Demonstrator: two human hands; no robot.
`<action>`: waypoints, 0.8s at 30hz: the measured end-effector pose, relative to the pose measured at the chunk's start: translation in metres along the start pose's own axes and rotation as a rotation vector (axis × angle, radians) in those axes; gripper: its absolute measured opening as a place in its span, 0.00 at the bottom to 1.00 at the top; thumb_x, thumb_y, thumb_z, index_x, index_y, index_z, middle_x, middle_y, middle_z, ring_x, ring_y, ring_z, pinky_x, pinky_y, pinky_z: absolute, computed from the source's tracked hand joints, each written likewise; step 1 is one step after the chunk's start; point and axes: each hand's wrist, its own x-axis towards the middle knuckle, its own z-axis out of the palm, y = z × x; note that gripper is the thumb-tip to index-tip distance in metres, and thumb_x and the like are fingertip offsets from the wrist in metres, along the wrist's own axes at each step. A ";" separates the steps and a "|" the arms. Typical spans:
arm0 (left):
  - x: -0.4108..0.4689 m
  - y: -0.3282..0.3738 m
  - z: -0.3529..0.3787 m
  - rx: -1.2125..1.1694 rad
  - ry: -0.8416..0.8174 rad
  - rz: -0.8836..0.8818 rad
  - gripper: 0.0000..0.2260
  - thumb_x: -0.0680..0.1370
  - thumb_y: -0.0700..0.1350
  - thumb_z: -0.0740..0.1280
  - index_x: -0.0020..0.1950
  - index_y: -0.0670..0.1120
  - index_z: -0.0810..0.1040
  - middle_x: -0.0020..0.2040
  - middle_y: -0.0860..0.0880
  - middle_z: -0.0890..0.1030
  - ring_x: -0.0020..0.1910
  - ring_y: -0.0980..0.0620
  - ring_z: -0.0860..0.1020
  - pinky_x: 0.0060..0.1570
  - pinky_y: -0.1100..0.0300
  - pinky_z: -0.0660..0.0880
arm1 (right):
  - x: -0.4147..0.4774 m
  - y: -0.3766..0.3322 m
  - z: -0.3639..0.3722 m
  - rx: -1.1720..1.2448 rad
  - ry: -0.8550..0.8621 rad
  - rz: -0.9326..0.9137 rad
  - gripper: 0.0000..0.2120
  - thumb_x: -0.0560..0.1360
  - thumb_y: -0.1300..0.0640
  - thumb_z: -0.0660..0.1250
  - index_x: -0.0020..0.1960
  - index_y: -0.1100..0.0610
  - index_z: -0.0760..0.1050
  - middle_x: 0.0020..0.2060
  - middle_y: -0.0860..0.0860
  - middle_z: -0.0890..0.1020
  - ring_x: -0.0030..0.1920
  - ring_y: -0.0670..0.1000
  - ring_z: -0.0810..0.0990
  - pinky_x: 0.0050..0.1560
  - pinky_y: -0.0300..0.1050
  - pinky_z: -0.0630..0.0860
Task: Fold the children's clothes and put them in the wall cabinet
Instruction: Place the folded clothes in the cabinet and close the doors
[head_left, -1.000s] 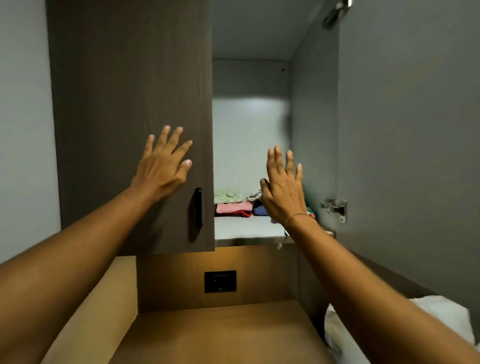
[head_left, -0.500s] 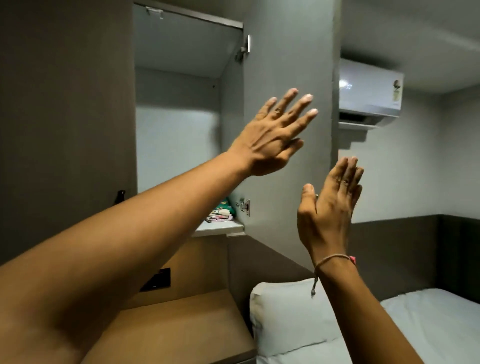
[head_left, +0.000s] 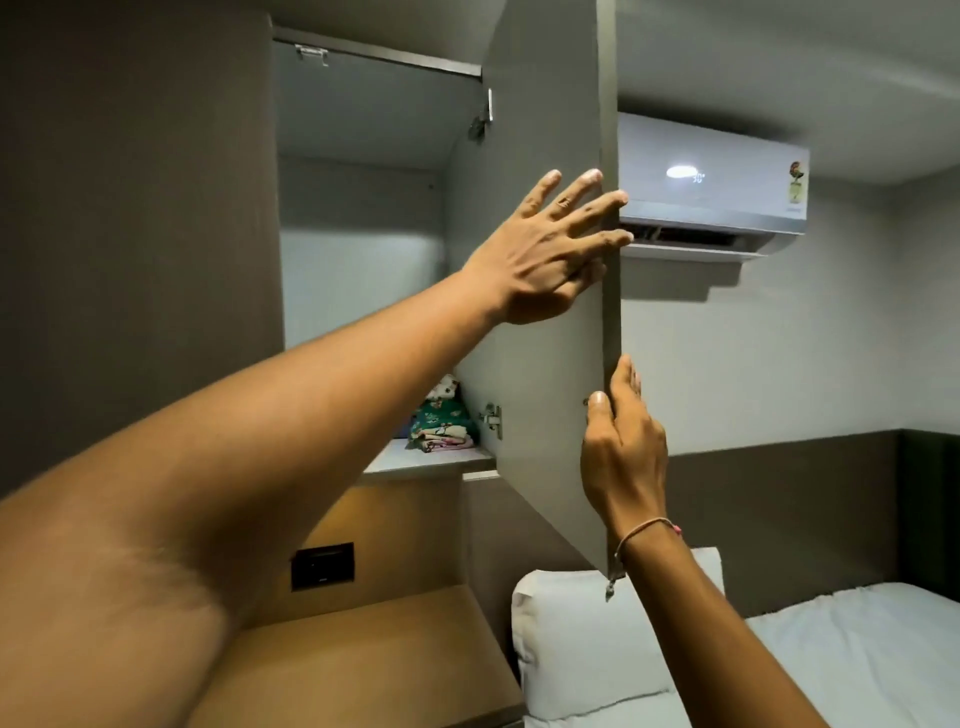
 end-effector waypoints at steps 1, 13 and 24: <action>-0.013 -0.008 -0.002 0.009 0.015 -0.011 0.23 0.81 0.56 0.46 0.77 0.56 0.59 0.80 0.46 0.54 0.79 0.42 0.48 0.76 0.41 0.44 | -0.005 -0.005 0.008 0.013 -0.005 -0.034 0.31 0.76 0.49 0.49 0.78 0.57 0.55 0.77 0.52 0.60 0.77 0.49 0.57 0.77 0.45 0.56; -0.203 -0.113 0.035 0.037 -0.052 -0.384 0.25 0.82 0.54 0.49 0.79 0.49 0.54 0.80 0.48 0.52 0.79 0.45 0.46 0.77 0.44 0.45 | 0.014 -0.014 0.171 -0.253 -0.482 -0.599 0.26 0.82 0.46 0.46 0.78 0.48 0.46 0.77 0.45 0.48 0.78 0.49 0.43 0.78 0.49 0.45; -0.384 -0.165 0.203 -0.050 -0.414 -0.904 0.28 0.83 0.55 0.46 0.79 0.45 0.42 0.80 0.46 0.43 0.78 0.45 0.41 0.76 0.45 0.42 | 0.041 0.038 0.337 -0.576 -0.563 -0.492 0.36 0.82 0.52 0.53 0.74 0.49 0.28 0.75 0.49 0.30 0.75 0.55 0.30 0.77 0.57 0.42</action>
